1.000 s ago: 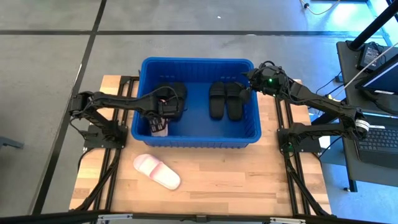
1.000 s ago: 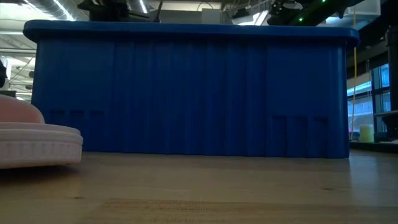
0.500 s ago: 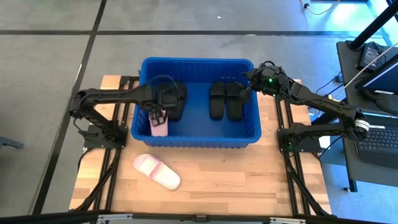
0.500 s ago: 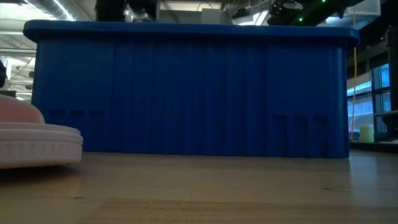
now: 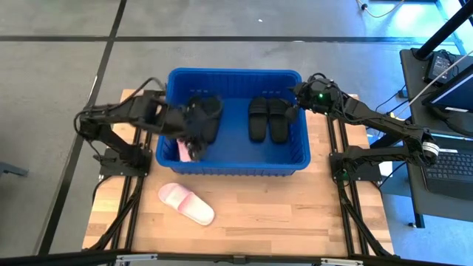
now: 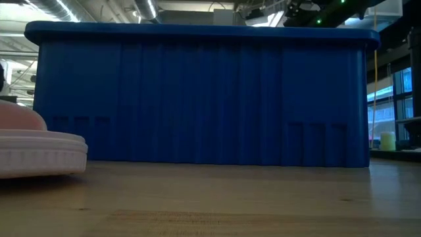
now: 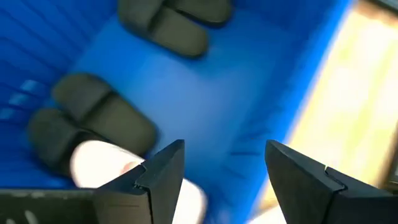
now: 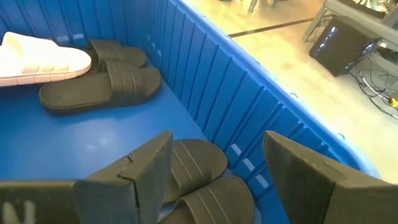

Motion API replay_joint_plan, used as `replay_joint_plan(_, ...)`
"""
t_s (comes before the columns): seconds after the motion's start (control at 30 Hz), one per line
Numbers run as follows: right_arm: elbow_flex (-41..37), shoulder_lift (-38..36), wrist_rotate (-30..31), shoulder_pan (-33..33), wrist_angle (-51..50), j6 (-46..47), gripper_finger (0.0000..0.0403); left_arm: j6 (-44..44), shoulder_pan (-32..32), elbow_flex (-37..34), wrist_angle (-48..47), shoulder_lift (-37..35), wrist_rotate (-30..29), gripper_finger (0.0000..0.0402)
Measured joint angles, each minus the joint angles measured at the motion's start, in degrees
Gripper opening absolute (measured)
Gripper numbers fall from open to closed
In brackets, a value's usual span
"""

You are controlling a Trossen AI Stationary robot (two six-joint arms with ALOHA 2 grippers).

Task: Pick and place slides into bin
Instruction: Put the pink slide into the organizer bin

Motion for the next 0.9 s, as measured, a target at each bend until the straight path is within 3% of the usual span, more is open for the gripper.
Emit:
replay_joint_plan(0.23,0.0,0.0,-0.06,0.0,-2.29,-0.02,0.0251,-19.29,-13.49,-1.05,-2.25,2.7,-1.11,0.0216)
replay_joint_plan(0.5,0.0,0.0,-0.06,-0.01,-3.95,-0.02,0.0251,-47.11,-25.72,-1.08,-3.12,12.73,11.85,0.0216)
replay_joint_plan(0.73,0.0,0.0,-0.06,0.0,-4.06,-0.02,0.0251,-67.37,-29.95,-1.78,-7.69,22.38,18.1,0.0216)
replay_joint_plan(0.9,0.0,0.0,-2.1,-0.02,-3.99,-0.02,0.0251,-70.77,-29.86,-1.8,-7.67,29.55,17.53,0.0216)
